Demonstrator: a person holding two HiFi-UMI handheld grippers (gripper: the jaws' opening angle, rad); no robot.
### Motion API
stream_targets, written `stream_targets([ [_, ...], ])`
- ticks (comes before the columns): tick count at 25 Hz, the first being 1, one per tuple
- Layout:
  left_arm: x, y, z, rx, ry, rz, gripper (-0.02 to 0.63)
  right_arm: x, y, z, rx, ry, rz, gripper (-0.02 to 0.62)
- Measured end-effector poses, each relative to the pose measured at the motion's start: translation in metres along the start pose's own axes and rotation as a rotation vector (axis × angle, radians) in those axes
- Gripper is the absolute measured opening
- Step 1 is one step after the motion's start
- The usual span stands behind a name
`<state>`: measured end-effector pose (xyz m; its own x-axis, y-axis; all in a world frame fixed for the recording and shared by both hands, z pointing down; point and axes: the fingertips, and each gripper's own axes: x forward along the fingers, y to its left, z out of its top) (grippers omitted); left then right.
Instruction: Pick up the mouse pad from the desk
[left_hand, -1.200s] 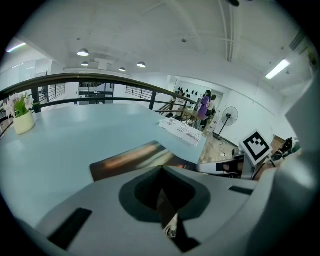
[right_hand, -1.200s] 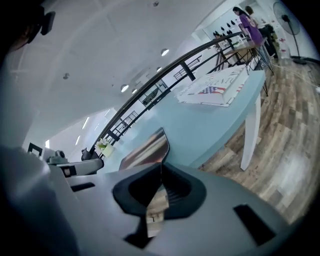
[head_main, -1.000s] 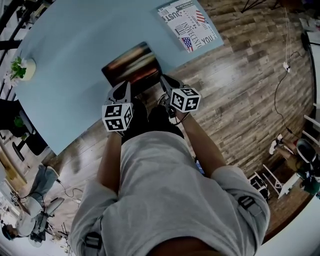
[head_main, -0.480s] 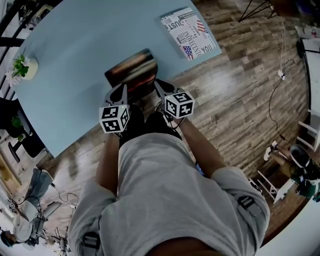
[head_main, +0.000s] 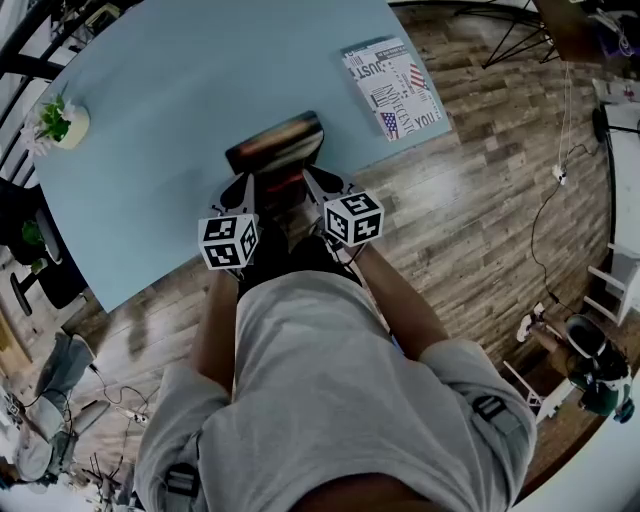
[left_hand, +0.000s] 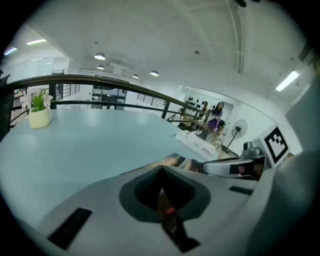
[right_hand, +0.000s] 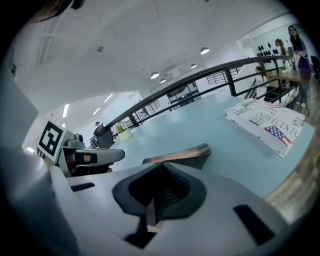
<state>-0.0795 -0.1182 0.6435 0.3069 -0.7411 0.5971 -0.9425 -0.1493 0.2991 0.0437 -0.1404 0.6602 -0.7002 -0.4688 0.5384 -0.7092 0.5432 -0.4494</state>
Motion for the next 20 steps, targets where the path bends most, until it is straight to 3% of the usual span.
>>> stream_targets([
  [20, -0.027, 0.075, 0.02, -0.052, -0.054, 0.032, 0.012, 0.057, 0.057, 0.038, -0.078, -0.014, 0.026, 0.018],
])
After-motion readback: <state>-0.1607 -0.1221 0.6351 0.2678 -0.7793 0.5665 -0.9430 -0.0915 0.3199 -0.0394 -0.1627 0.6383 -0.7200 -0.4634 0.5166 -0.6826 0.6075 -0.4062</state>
